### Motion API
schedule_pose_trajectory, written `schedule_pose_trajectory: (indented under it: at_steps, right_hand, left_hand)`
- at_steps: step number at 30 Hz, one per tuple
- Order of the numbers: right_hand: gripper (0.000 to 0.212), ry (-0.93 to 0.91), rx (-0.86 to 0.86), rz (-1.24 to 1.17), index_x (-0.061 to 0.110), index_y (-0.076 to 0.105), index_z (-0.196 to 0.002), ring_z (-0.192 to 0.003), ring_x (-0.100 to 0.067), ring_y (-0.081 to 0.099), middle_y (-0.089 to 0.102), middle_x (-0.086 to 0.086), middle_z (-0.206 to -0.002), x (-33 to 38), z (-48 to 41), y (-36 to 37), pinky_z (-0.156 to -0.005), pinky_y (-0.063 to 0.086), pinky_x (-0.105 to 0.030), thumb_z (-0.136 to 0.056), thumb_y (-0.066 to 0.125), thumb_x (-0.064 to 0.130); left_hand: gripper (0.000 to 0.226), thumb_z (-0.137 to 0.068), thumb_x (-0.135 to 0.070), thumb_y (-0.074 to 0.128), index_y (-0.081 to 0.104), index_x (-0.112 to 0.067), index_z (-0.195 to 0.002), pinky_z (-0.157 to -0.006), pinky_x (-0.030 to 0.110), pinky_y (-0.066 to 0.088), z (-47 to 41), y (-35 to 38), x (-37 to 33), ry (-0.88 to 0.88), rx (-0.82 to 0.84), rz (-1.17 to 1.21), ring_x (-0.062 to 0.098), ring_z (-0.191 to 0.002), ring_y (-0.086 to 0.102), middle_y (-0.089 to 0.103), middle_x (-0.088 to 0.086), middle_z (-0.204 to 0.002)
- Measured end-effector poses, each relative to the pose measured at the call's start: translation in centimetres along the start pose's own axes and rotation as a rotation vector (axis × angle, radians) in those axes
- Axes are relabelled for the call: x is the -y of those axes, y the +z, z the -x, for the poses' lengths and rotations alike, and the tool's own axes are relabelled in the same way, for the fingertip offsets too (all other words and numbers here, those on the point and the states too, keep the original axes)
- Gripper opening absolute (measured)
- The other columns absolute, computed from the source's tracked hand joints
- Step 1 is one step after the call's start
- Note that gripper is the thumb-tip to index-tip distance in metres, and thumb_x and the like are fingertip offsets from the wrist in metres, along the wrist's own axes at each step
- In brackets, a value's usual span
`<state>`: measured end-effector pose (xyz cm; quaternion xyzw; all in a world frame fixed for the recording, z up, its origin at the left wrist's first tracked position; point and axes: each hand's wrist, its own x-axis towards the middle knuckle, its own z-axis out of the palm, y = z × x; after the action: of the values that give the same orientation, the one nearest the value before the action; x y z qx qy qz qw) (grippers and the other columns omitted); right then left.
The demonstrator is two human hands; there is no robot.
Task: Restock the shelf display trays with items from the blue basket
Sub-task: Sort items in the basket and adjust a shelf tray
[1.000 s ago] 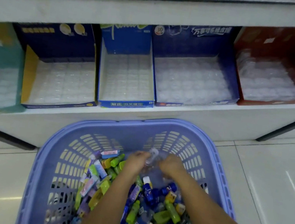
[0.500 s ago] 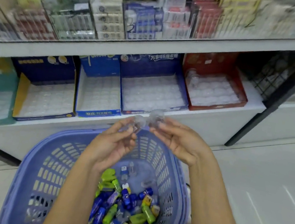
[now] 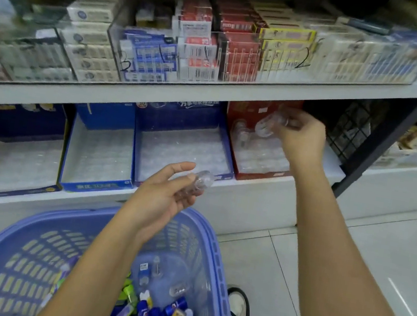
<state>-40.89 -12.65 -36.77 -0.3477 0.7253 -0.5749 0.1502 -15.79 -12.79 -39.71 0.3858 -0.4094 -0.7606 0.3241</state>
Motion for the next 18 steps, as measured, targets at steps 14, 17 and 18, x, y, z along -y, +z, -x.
schedule_pose_trajectory:
  at_steps: [14,17,18]
  right_hand:
    - [0.032,-0.322,0.229,0.22,0.009,0.065,-0.108,-0.085,-0.009,0.058,0.063,0.003,-0.094,-5.1,-6.1,3.5,-0.067,0.037,0.005,-0.08,0.055,-0.004]
    - [0.033,-0.34,0.244,0.19,0.006,0.065,-0.108,-0.086,-0.009,0.057,0.062,0.001,-0.095,-5.0,-6.3,3.2,-0.069,0.038,0.005,-0.08,0.053,-0.007]
    - [0.035,-0.333,0.262,0.173,0.007,0.065,-0.108,-0.088,-0.01,0.058,0.063,-0.001,-0.096,-5.1,-6.4,3.1,-0.072,0.041,0.002,-0.08,0.053,-0.009]
  left_hand:
    - [0.039,-0.067,-0.029,0.072,0.071,-0.021,-0.105,-0.074,0.017,0.054,-4.0,0.1,-0.7,0.157,-0.058,-0.231,0.011,-0.083,0.068,0.07,0.009,-0.106]
    - [0.038,-0.071,-0.027,0.072,0.068,-0.02,-0.108,-0.07,0.018,0.055,-4.3,0.3,-0.7,0.166,-0.097,-0.305,0.01,-0.073,0.068,0.068,0.011,-0.1]
    - [0.036,-0.074,-0.023,0.072,0.067,-0.019,-0.109,-0.07,0.018,0.056,-4.3,0.4,-0.7,0.167,-0.117,-0.316,0.01,-0.071,0.068,0.068,0.011,-0.101]
